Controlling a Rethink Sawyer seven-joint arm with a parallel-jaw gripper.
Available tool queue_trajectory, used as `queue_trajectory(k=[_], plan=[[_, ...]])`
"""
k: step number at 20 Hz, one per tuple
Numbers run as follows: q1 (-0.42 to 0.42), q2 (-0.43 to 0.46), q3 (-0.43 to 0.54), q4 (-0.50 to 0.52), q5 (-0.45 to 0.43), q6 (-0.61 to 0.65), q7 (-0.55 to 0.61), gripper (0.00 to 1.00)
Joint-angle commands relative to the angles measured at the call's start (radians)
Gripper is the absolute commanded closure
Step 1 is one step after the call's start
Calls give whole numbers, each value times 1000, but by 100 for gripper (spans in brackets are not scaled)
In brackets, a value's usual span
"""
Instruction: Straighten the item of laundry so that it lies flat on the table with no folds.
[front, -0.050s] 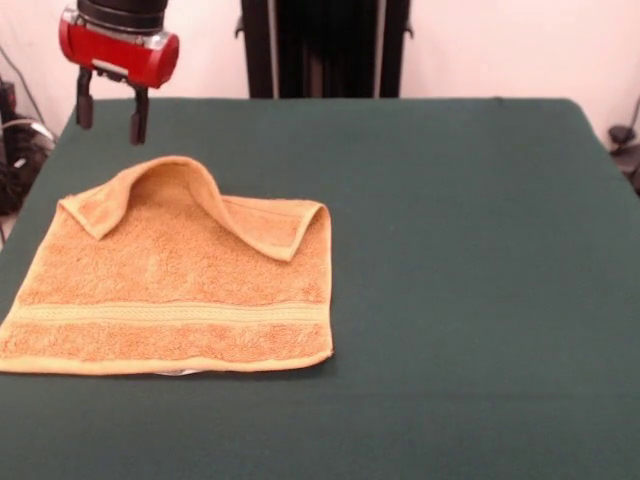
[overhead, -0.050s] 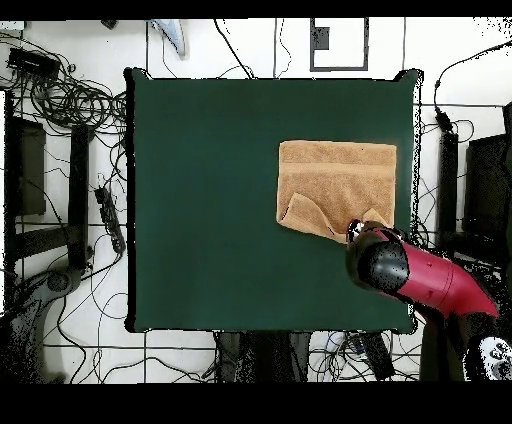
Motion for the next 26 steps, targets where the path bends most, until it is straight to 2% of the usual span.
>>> queue_trajectory(k=[1, 4, 6, 10, 14, 19, 24, 26], plan=[[52, 73, 42, 64, 53, -56, 224, 0], [95, 143, 39, -4, 68, -58, 234, 0], [108, 194, 64, -57, 98, -7, 225, 0], [165, 244, 55, -145, 129, 32, 219, 0], [164, 310, 108, -238, 172, 76, 176, 0], [176, 457, 139, -379, 215, 81, 141, 0], [185, 572, 149, -444, 240, -36, 164, 0], [192, 591, 144, -451, 243, -59, 171, 0]])
